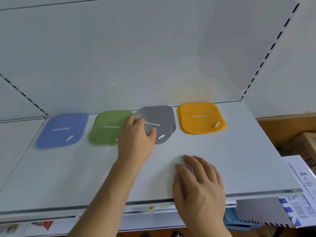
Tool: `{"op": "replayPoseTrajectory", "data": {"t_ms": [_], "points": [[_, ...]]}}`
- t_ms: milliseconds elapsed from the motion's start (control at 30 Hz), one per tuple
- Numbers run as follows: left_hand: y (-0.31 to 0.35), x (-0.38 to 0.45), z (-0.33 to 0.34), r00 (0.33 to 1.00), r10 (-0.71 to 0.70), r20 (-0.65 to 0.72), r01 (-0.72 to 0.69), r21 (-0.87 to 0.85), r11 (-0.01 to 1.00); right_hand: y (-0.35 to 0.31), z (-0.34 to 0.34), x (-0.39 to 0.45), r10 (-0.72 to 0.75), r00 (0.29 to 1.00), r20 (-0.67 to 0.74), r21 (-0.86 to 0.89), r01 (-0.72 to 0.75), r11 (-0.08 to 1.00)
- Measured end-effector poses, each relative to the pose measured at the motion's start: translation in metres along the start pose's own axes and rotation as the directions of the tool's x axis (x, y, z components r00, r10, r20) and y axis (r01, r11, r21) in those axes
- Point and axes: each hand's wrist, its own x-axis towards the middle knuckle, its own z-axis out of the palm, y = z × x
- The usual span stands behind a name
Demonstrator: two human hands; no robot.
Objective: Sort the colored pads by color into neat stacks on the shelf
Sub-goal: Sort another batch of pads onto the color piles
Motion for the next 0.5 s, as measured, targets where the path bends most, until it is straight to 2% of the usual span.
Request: {"op": "replayPoseTrajectory", "data": {"t_ms": [100, 200, 300, 500], "points": [[-0.001, -0.006, -0.007, 0.999, 0.006, -0.034, -0.007, -0.028, 1.0, 0.001, 0.0, 0.0, -0.008, 1.0, 0.008, -0.002, 0.008, 1.0], [-0.01, -0.019, -0.003, 0.994, 0.072, -0.085, -0.062, 0.118, 0.991, 0.001, 0.0, 0.0, -0.012, 1.0, 0.012, 0.003, 0.012, 1.0], [-0.011, -0.032, 0.004, 0.996, 0.09, -0.016, -0.086, 0.161, 0.983, 0.002, -0.001, 0.0, -0.008, 1.0, 0.023, 0.0, 0.008, 1.0], [-0.011, -0.036, 0.009, 0.994, 0.106, 0.032, -0.11, 0.181, 0.977, 0.004, -0.001, 0.0, -0.008, 0.999, 0.051, -0.001, 0.008, 1.0]]}}
